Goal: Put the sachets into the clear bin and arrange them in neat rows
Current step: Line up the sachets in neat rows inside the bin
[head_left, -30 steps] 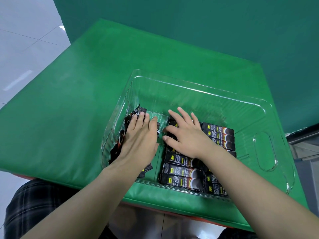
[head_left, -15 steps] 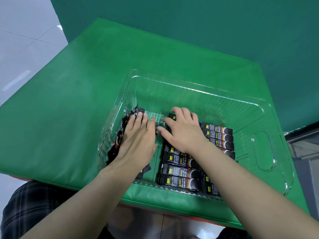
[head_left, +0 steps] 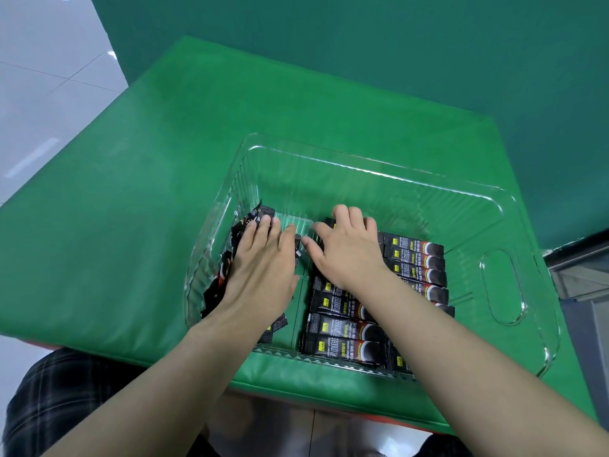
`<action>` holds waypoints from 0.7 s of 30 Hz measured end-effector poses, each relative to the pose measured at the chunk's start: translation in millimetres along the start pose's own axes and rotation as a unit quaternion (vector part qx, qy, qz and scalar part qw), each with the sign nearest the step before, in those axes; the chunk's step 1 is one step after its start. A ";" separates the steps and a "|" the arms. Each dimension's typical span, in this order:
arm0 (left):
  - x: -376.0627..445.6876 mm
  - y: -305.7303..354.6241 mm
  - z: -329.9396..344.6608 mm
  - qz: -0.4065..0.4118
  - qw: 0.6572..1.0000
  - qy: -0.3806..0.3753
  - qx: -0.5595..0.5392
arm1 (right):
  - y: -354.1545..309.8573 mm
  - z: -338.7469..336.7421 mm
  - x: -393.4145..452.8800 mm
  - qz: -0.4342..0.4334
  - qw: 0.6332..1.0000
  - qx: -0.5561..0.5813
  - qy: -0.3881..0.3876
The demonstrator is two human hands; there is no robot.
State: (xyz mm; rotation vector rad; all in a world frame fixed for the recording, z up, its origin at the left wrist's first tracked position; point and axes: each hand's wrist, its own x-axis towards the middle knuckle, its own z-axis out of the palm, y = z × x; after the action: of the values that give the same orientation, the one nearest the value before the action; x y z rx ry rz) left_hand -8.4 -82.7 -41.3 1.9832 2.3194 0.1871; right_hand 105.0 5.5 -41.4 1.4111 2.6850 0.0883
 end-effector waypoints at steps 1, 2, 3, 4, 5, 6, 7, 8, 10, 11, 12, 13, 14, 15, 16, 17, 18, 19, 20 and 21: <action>0.1 0.1 0.0 0.000 1.000 0.001 -0.001 | -0.2 -0.5 0.0 0.000 1.000 0.002 0.003; 0.2 0.1 -0.1 0.000 1.000 0.003 -0.002 | -0.2 -0.6 0.0 0.000 1.000 0.002 -0.001; 0.1 0.2 -0.1 0.000 1.000 0.003 -0.002 | 0.2 -0.9 -0.2 0.000 1.000 0.002 -0.008; -0.1 0.0 0.1 0.001 1.000 0.003 0.000 | 1.3 -1.0 -0.5 -0.001 1.000 0.005 -0.013; -0.2 0.0 0.4 0.001 1.000 0.003 0.001 | 3.0 -1.3 -1.4 -0.005 1.000 0.015 -0.012; -0.5 -0.1 0.7 0.000 1.000 0.004 0.000 | 5.1 -2.5 -3.6 -0.010 0.999 0.030 -0.005; -0.7 -0.2 1.0 0.000 1.000 0.005 -0.001 | 7.8 -4.6 -7.3 -0.015 0.999 0.050 0.007; -0.8 -0.1 0.9 0.001 1.000 0.006 -0.002 | 11.2 -6.7 -12.5 -0.017 0.997 0.076 0.022; -0.6 0.4 0.6 0.003 1.000 0.005 -0.002 | 21.4 -9.4 -27.6 -0.005 0.989 0.141 0.051; -0.2 0.4 0.5 0.004 1.000 0.004 -0.001 | 27.3 -9.2 -36.5 0.004 0.983 0.174 0.061; 0.3 0.2 0.5 0.004 1.000 0.002 0.000 | 33.2 -7.5 -45.4 0.011 0.976 0.207 0.068; 0.8 0.1 0.6 0.004 1.000 0.000 0.002 | 39.2 -4.9 -54.2 0.015 0.968 0.241 0.070; 1.3 0.1 0.9 0.006 1.000 -0.001 0.005 | 44.2 -0.7 -61.8 0.019 0.959 0.274 0.067; 1.5 0.1 1.3 0.008 1.000 -0.003 0.009 | 47.3 2.4 -68.1 0.025 0.950 0.305 0.060; 1.3 0.1 1.1 0.009 1.000 -0.004 0.011 | 48.7 4.7 -73.0 0.032 0.940 0.336 0.054; 0.9 0.1 1.0 0.009 1.000 -0.005 0.011 | 48.5 5.0 -76.5 0.043 0.927 0.369 0.054; 0.6 0.3 0.7 0.011 1.000 -0.005 0.011 | 46.9 4.1 -78.7 0.054 0.912 0.403 0.059; 0.1 0.1 0.4 0.014 1.000 -0.007 0.013 | 44.3 1.7 -80.1 0.065 0.897 0.432 0.066; -0.2 0.3 -0.1 0.019 1.000 -0.009 0.016 | 41.3 -0.6 -81.2 0.073 0.883 0.459 0.071; -0.6 0.3 -0.3 0.023 1.000 -0.013 0.017 | 38.0 -3.0 -82.2 0.079 0.869 0.483 0.071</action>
State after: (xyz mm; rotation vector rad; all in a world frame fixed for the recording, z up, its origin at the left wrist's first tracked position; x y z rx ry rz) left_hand -8.1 -83.3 -41.0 2.0437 2.2765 0.1255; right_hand 182.0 -40.7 -29.0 1.8619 2.8044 -1.3625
